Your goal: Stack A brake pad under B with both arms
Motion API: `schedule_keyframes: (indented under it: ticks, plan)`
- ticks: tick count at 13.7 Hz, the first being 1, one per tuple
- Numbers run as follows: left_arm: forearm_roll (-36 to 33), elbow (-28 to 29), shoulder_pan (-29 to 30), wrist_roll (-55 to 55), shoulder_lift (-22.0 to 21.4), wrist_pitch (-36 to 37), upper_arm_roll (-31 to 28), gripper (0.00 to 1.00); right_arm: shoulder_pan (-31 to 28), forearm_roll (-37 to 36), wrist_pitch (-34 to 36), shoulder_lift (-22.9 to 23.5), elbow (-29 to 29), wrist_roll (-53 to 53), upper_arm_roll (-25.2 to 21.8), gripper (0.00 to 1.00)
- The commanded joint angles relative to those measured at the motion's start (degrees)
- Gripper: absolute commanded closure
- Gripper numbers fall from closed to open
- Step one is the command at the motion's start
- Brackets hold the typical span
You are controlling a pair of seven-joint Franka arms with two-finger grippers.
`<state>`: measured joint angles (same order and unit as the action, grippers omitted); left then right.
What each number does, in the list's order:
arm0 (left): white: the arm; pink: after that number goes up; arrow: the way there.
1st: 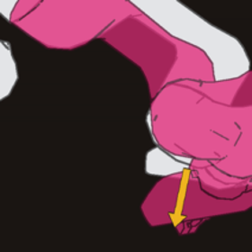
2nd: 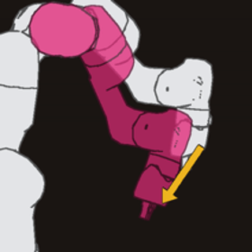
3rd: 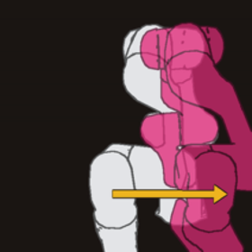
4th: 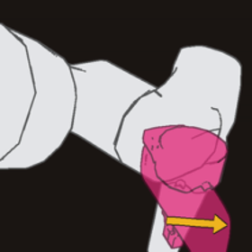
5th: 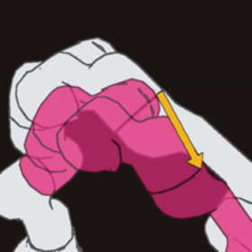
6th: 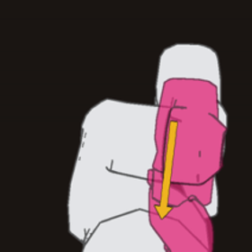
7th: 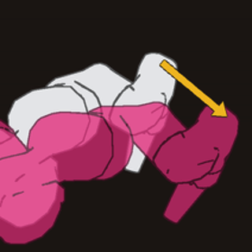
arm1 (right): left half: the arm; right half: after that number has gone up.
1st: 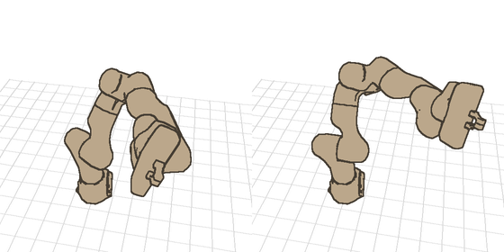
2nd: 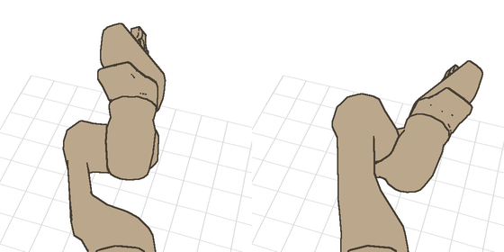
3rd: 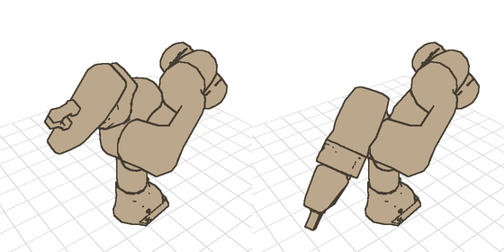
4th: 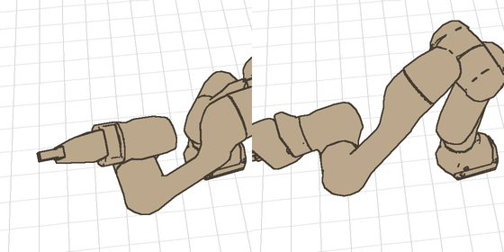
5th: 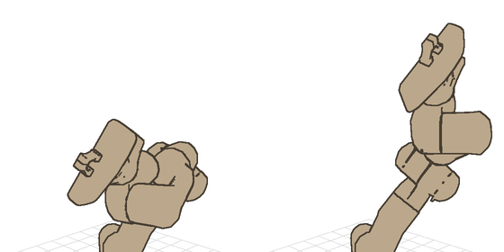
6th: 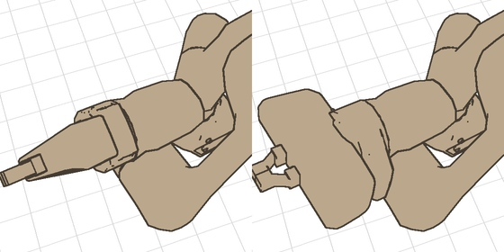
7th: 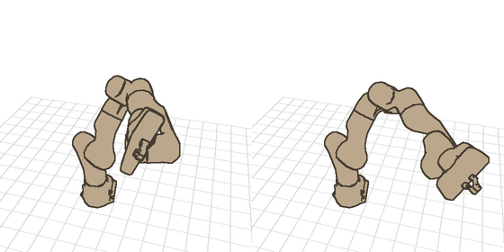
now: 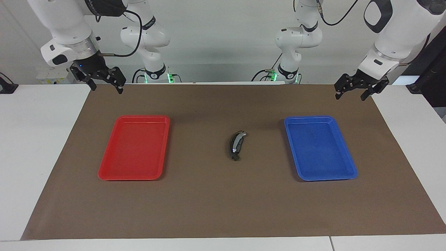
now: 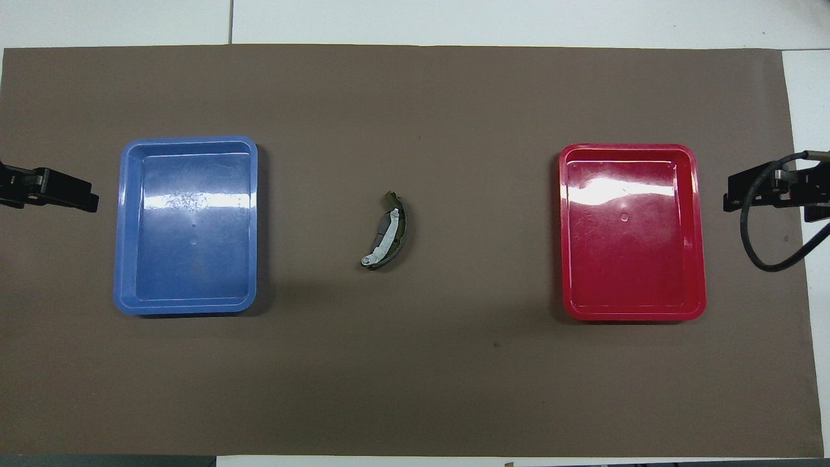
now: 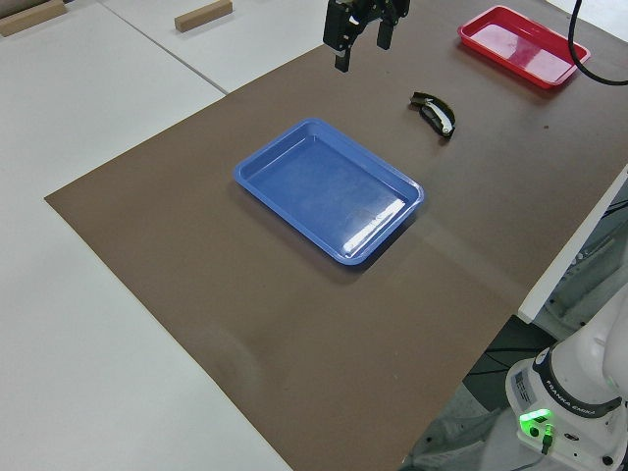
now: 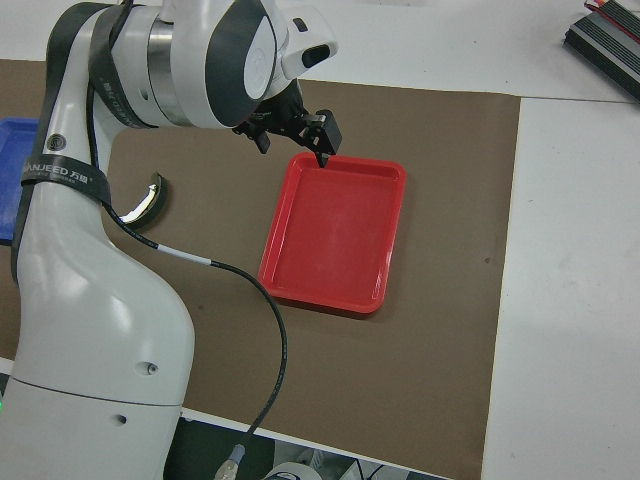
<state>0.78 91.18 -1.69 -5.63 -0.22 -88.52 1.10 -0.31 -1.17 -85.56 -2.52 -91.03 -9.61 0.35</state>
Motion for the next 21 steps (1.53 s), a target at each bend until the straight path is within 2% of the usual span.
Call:
schedule_keyframes:
  ticks: [1,21]
  plan:
    - [-0.78,1.81,0.63,0.54,-1.54,-0.78,0.39,0.01,-0.39,0.30,0.74,0.23,1.03,1.34,0.35,0.00]
    - [-0.78,1.81,0.63,0.54,-1.54,-0.78,0.39,0.01,-0.39,0.12,0.13,-0.29,-0.38,1.61,0.27,0.00]
